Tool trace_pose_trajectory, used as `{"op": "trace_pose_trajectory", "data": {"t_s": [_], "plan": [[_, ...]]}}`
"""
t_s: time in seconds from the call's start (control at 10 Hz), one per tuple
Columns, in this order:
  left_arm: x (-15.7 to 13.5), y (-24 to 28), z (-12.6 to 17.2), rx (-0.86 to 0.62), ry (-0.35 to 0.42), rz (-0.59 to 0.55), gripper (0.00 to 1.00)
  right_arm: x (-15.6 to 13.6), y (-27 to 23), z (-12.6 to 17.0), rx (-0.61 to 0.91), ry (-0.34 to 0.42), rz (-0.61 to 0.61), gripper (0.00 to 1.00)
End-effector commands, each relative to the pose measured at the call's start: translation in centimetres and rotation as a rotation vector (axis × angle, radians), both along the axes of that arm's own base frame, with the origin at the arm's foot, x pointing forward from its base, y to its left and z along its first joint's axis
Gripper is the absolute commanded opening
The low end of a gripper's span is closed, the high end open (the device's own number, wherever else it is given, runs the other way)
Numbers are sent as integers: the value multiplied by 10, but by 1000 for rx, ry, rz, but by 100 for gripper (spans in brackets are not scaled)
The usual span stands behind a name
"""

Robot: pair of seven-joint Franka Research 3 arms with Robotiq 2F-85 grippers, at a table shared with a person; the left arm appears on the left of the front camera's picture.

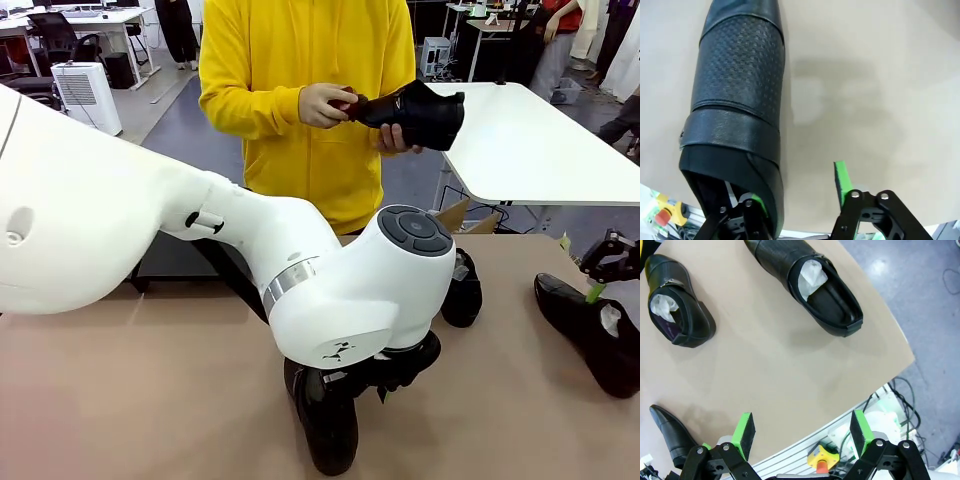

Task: Organize the shoes by placing them on the stand.
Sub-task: Place the Shoe from the middle of the table onto the Shoes Stand.

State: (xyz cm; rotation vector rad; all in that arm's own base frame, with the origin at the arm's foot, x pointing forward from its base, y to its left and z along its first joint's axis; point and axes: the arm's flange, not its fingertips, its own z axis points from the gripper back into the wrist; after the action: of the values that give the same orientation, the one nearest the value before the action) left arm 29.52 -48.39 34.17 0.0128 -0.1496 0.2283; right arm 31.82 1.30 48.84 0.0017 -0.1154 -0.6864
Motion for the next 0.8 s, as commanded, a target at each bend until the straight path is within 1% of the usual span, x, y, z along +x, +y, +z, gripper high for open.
{"op": "trace_pose_trajectory", "data": {"t_s": [0.0,0.5,0.6,0.7], "plan": [[2,1,5,14,4,-13,0,1,1,-3,7,-17,-9,100],[8,12,2,24,29,-1,0,1,1,-3,7,-17,-9,100],[9,16,-1,41,43,-7,0,1,1,-3,7,-17,-9,100],[6,22,3,46,75,-43,0,1,1,-3,7,-17,-9,100]]}}
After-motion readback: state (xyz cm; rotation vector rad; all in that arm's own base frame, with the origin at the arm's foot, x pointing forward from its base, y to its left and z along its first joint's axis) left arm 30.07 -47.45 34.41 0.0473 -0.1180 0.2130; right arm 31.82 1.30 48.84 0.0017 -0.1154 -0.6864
